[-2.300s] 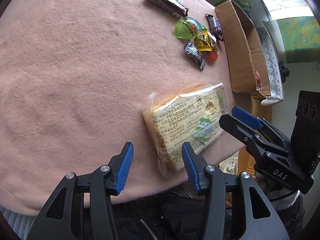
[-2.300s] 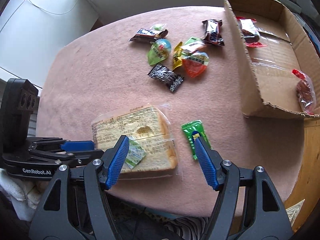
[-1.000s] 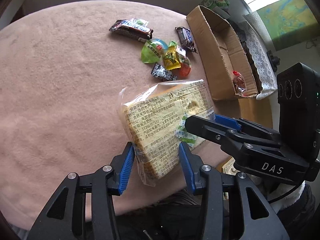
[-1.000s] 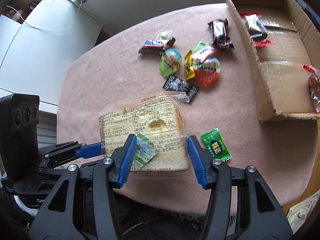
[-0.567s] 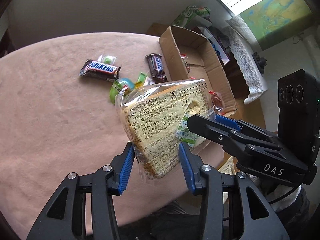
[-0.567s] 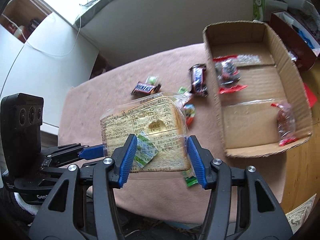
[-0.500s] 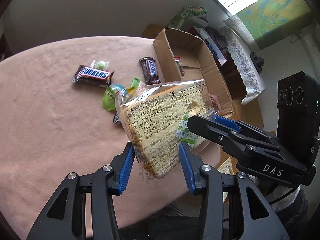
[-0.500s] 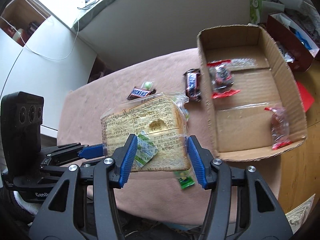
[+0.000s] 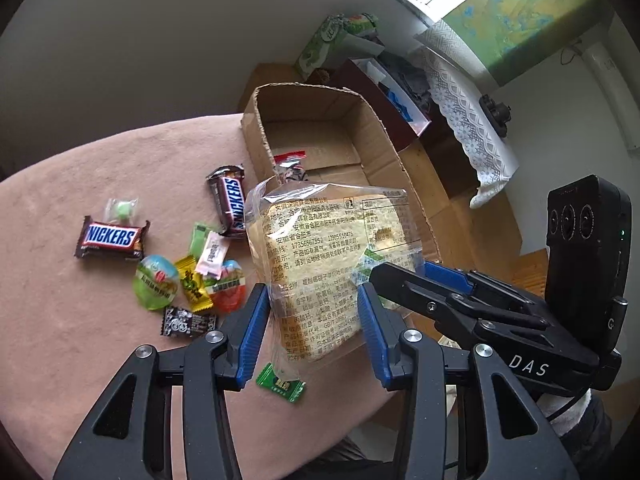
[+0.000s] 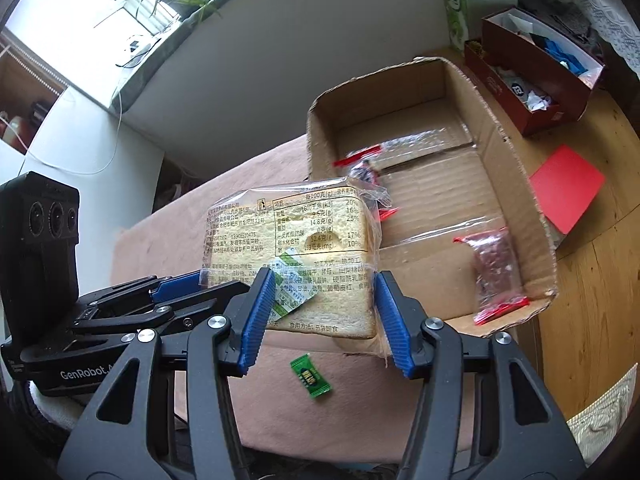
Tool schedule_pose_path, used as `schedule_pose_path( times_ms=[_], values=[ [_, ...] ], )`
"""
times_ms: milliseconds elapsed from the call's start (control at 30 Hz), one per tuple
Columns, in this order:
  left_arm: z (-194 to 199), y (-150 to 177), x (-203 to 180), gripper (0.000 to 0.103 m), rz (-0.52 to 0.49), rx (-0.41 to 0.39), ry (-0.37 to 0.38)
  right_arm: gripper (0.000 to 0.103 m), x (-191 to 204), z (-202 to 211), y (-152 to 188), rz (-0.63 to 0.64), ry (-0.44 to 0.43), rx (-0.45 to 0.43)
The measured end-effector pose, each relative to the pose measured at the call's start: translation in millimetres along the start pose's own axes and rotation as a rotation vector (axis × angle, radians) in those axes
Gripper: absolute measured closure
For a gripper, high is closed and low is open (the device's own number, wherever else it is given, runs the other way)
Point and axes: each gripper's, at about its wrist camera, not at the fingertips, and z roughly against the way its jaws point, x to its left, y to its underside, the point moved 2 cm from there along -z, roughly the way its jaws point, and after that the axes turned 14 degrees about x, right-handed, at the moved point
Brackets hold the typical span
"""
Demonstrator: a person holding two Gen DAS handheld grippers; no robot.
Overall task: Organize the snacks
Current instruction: 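Carry the bagged bread into the box and open the right tool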
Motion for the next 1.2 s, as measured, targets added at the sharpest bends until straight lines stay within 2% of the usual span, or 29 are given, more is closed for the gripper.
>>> schedule_pose_path(
  times_ms=[600, 967, 1200],
  values=[
    [-32.9, -63.1, -35.2, 0.060, -0.062, 0.009, 0.034, 0.049, -61.1, 18.4, -54.6, -0.039, 0.055, -0.048],
    [-44.4, -91.5, -32.8, 0.060, -0.063, -0.005, 0.014, 0.049, -76.1, 9.4, -90.5, -0.024, 0.065, -0.045],
    [-51.4, -103.5, -31.5, 0.061, -0.076, -0.017, -0.038, 0.050, -80.4, 2.8, -102.5, -0.014, 0.099, -0.042]
  ],
)
